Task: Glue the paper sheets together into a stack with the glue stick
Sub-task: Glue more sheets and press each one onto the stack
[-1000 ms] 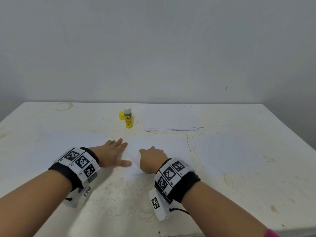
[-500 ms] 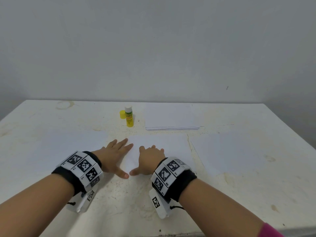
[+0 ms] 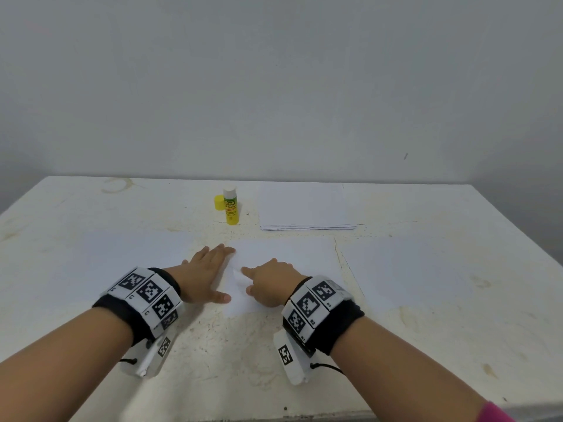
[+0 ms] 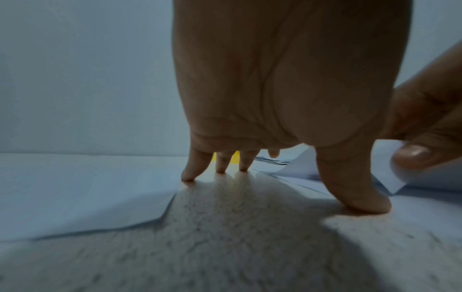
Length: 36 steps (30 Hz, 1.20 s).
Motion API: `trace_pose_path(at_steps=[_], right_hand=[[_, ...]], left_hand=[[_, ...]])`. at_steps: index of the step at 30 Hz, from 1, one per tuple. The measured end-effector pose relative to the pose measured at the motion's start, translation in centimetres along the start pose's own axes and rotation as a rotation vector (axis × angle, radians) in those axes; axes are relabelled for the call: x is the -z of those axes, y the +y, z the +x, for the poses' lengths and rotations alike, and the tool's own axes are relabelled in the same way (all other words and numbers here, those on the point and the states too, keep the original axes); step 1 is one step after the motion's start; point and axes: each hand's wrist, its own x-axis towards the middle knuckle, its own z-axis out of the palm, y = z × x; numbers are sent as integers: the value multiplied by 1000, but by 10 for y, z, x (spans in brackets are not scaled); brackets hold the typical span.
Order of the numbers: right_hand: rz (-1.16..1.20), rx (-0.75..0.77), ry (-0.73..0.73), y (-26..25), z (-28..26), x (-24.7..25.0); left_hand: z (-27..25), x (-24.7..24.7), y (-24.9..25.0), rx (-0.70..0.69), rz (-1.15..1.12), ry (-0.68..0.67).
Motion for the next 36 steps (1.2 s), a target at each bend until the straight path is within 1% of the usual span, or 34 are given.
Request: trace_pose_path(at_steps=[5, 10, 13, 19, 29, 32, 36], right_hand=[[-46, -11, -35, -1, 8, -4], [7, 2, -26, 1, 13, -1], [39, -9, -34, -1, 16, 0], [2, -60, -57, -7, 19, -4], [10, -84, -74, -12, 12, -5], [72, -81, -48, -11, 11, -4], [81, -75, 41, -7, 9, -3]], left_hand=[[1, -1, 0, 8, 81, -27], [3, -2, -2, 14, 112, -41], [4, -2, -3, 12, 121, -49], [4, -3, -2, 7, 118, -47], [6, -3, -4, 4, 117, -41], [6, -3, -5, -4, 129, -25], [6, -1, -7, -25, 133, -9]])
